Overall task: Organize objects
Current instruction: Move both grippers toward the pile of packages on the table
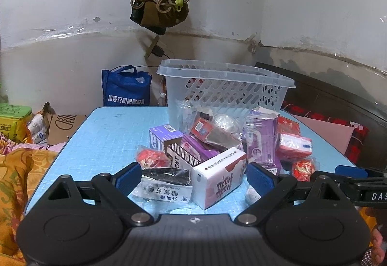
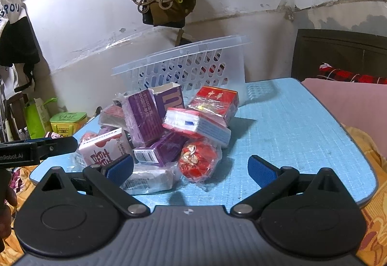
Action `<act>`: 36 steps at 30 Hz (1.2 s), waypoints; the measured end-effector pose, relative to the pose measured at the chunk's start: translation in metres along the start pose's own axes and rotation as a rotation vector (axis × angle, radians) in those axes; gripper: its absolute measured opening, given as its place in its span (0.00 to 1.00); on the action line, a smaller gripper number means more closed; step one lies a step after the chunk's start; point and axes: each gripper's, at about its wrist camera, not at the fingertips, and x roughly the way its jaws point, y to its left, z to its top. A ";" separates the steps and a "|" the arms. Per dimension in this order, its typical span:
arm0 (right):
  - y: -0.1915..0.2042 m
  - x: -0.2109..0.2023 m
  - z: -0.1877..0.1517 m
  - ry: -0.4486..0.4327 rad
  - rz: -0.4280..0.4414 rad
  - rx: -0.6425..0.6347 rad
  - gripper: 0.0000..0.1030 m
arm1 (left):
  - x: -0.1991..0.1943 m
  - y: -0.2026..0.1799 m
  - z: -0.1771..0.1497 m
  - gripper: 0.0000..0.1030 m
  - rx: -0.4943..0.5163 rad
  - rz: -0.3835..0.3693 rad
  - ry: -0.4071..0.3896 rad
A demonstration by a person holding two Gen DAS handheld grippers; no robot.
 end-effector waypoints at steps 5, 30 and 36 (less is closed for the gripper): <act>-0.001 0.000 0.000 -0.002 0.006 0.003 1.00 | 0.000 0.001 -0.001 0.93 -0.006 -0.003 0.000; -0.006 0.000 -0.004 -0.010 0.003 0.030 1.00 | 0.004 0.006 -0.004 0.93 -0.022 -0.018 0.012; -0.006 0.001 -0.005 -0.004 0.002 0.028 1.00 | 0.005 0.007 -0.005 0.93 -0.023 -0.028 0.014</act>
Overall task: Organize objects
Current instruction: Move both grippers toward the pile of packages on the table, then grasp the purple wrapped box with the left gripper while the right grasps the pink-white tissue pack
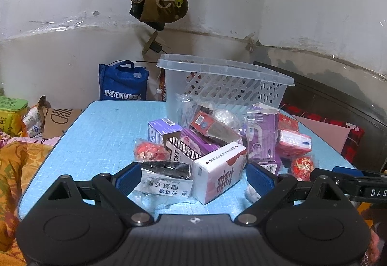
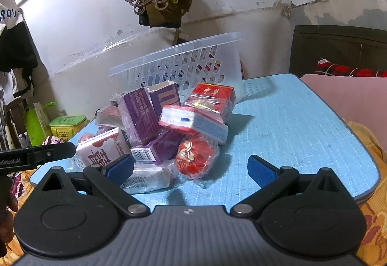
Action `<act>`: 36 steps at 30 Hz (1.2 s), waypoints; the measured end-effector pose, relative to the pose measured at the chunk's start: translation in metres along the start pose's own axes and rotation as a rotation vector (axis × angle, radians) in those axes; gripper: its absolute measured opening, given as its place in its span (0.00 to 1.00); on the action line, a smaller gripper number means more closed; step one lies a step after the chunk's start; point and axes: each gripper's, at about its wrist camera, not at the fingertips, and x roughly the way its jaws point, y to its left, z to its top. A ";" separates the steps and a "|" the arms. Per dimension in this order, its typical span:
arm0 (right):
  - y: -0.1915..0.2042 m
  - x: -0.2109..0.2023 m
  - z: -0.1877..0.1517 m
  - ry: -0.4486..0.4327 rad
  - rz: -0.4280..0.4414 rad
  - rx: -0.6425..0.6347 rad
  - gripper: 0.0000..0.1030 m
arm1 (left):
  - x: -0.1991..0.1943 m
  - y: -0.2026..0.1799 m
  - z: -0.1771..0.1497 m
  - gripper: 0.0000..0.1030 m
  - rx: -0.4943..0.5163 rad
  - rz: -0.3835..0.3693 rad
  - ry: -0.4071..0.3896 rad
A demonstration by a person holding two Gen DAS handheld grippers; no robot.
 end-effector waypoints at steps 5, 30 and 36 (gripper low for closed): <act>0.002 -0.001 0.000 -0.004 -0.004 -0.011 1.00 | 0.000 -0.001 -0.001 0.93 0.001 -0.004 0.004; -0.005 0.000 -0.001 -0.025 0.013 0.001 0.76 | -0.001 0.004 -0.007 0.87 0.015 -0.060 -0.043; 0.003 0.011 0.016 -0.035 -0.001 -0.068 0.76 | 0.011 -0.010 0.013 0.85 0.013 -0.144 -0.062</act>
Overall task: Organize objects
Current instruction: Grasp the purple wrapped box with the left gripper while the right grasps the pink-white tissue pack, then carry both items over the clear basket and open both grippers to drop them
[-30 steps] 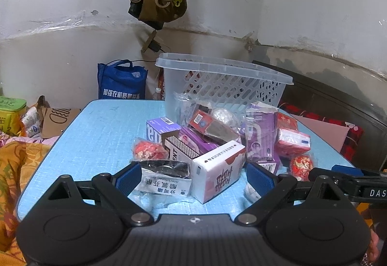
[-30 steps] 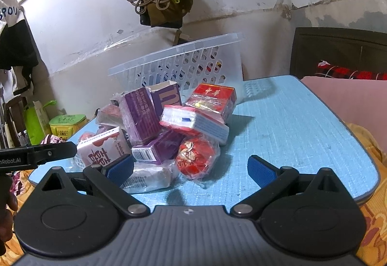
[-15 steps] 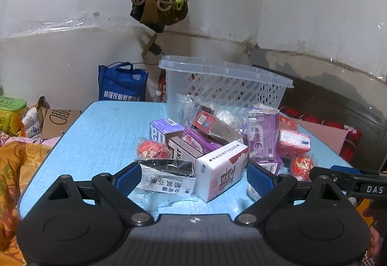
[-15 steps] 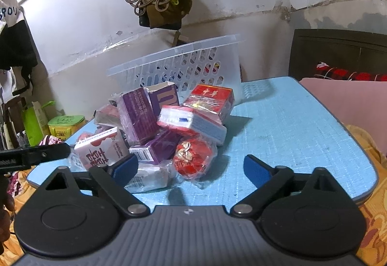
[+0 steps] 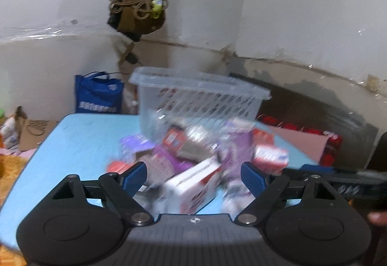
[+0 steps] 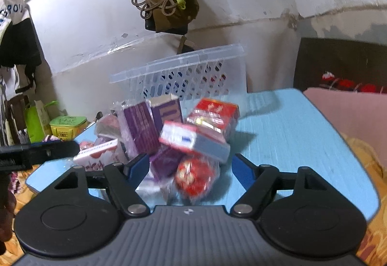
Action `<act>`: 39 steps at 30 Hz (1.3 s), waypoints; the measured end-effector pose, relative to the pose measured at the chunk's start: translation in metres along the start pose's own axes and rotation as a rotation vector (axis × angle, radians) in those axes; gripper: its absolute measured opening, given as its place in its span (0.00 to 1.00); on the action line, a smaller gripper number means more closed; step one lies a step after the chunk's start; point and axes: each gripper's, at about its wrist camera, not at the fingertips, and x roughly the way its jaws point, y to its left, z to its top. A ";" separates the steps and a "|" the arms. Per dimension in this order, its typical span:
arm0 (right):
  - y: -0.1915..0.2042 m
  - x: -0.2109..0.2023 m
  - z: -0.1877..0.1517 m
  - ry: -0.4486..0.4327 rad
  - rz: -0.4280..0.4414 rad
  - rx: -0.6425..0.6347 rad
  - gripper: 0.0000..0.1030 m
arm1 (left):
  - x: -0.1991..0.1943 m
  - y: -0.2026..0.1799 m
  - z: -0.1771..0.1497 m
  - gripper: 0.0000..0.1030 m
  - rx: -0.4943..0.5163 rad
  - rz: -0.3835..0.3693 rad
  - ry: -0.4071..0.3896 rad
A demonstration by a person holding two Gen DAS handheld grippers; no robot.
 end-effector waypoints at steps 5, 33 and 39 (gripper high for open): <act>0.000 0.014 0.007 0.011 -0.008 -0.053 0.71 | 0.028 -0.020 0.023 0.83 0.035 -0.079 0.001; -0.004 -0.008 0.038 -0.118 0.139 -0.035 0.46 | 0.044 -0.005 0.057 0.45 -0.041 -0.137 -0.079; 0.007 0.000 0.091 -0.169 0.122 -0.089 0.46 | 0.048 0.010 0.101 0.45 -0.072 -0.138 -0.130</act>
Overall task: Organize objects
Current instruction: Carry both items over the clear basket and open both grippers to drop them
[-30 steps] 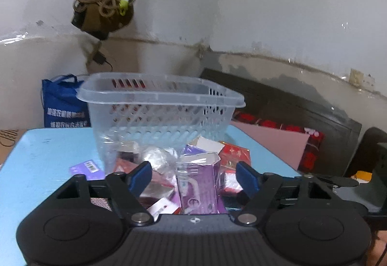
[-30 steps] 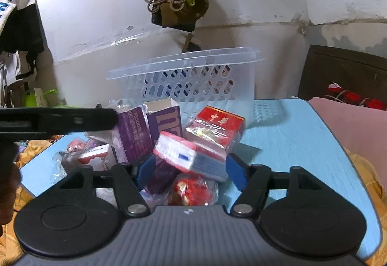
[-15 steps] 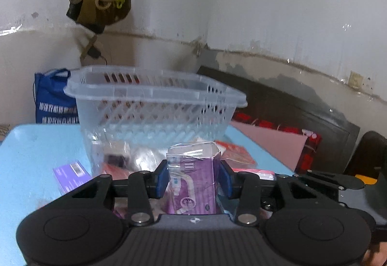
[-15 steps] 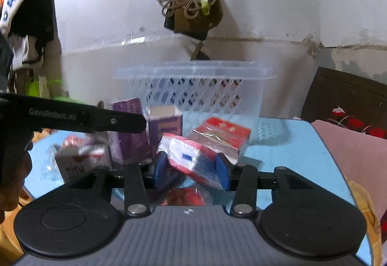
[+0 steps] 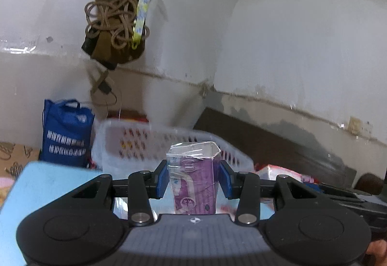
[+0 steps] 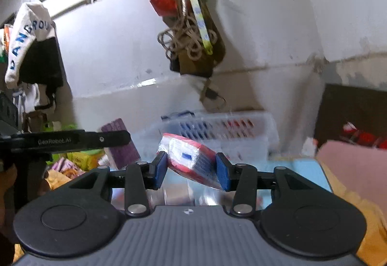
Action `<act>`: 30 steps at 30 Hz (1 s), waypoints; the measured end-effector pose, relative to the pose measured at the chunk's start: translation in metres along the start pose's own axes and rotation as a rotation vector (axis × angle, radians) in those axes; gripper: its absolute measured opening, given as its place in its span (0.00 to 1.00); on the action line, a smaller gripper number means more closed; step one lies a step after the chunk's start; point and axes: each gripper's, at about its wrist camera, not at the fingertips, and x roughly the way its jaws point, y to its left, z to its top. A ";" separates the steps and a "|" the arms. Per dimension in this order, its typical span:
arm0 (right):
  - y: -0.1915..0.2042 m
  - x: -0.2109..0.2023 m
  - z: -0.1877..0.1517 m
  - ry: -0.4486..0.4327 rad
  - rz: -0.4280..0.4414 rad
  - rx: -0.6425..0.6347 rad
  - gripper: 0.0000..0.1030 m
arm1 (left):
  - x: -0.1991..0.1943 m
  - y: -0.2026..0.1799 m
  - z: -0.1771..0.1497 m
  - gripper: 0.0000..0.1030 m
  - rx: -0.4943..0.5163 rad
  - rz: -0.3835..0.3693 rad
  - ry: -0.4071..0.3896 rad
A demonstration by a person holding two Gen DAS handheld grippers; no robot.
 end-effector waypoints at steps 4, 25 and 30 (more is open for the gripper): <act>-0.002 0.034 0.039 -0.020 -0.006 -0.038 0.46 | 0.027 0.009 0.041 0.46 -0.013 0.012 -0.009; -0.024 0.039 -0.001 0.001 -0.115 0.013 1.00 | 0.012 0.046 0.014 0.85 0.033 0.102 -0.003; -0.028 -0.006 -0.067 0.011 -0.156 0.129 1.00 | -0.046 0.064 -0.042 0.85 -0.002 0.166 -0.030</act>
